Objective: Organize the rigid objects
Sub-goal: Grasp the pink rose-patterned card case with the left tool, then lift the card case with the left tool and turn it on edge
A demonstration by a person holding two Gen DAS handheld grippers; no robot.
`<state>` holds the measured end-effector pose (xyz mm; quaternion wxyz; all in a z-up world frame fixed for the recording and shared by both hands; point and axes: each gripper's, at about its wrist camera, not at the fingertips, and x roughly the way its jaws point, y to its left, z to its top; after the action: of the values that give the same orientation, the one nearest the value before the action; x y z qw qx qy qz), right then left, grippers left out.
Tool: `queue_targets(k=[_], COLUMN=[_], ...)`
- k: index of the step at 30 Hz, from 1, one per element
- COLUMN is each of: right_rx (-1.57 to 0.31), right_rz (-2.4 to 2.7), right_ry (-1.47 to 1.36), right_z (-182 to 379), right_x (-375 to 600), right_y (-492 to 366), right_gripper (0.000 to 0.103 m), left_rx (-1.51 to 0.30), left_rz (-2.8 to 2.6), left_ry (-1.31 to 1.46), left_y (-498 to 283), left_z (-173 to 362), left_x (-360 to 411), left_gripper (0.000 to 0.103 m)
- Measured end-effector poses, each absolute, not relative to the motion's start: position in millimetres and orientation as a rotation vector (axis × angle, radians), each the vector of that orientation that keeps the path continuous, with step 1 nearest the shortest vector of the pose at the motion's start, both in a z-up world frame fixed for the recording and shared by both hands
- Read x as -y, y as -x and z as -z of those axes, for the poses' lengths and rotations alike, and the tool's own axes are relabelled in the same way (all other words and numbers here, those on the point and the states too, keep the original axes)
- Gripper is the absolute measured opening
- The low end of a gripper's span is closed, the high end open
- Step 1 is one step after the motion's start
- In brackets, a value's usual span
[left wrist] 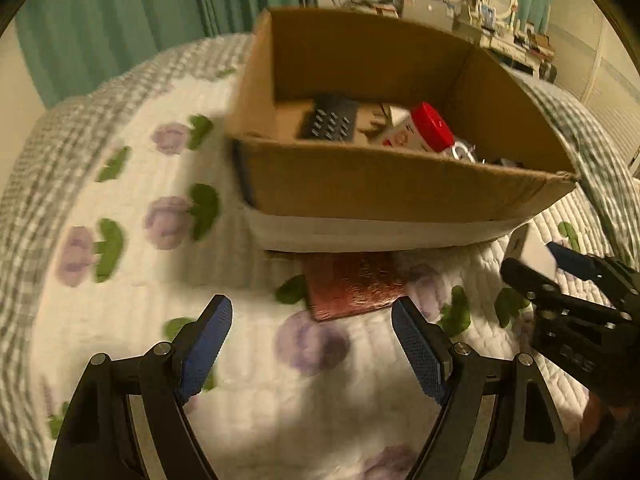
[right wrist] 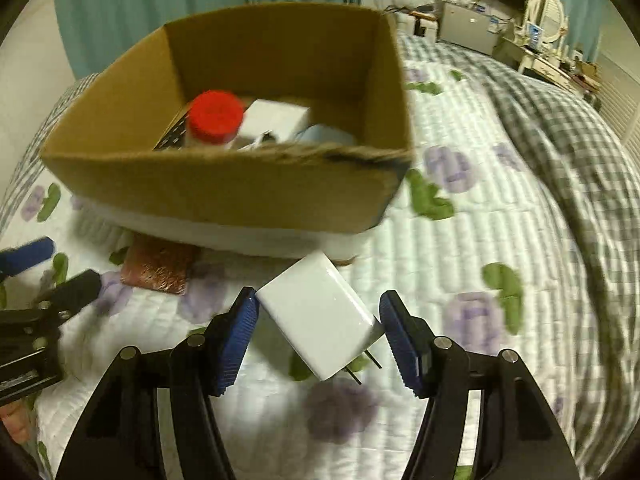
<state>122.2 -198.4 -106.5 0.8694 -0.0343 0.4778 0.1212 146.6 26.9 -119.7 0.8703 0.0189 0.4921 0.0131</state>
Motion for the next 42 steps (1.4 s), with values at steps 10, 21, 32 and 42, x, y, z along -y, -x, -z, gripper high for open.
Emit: queue_targets(k=[10, 21, 32, 42], right_rx=[-1.04, -1.049, -1.004, -0.96], right_rz=[-0.229, -0.243, -0.263, -0.298], right_ry=[0.016, 0.016, 0.046, 0.077], right_z=[118, 116, 88, 57], right_x=[209, 204, 201, 194], right_y=[-141, -131, -100, -79], right_gripper=[0.063, 0.063, 0.063, 0.063], left_rx=[-1.163, -1.136, -1.156, -1.091], left_rz=[-0.022, -0.023, 0.033, 0.035], left_ry=[-0.036, -0.054, -0.077, -0.058], left_y=[-191, -189, -130, -79], left_z=[162, 162, 144, 113], left_x=[-6, 1, -4, -25], left_gripper=[0.085, 0.072, 0.071, 0.069])
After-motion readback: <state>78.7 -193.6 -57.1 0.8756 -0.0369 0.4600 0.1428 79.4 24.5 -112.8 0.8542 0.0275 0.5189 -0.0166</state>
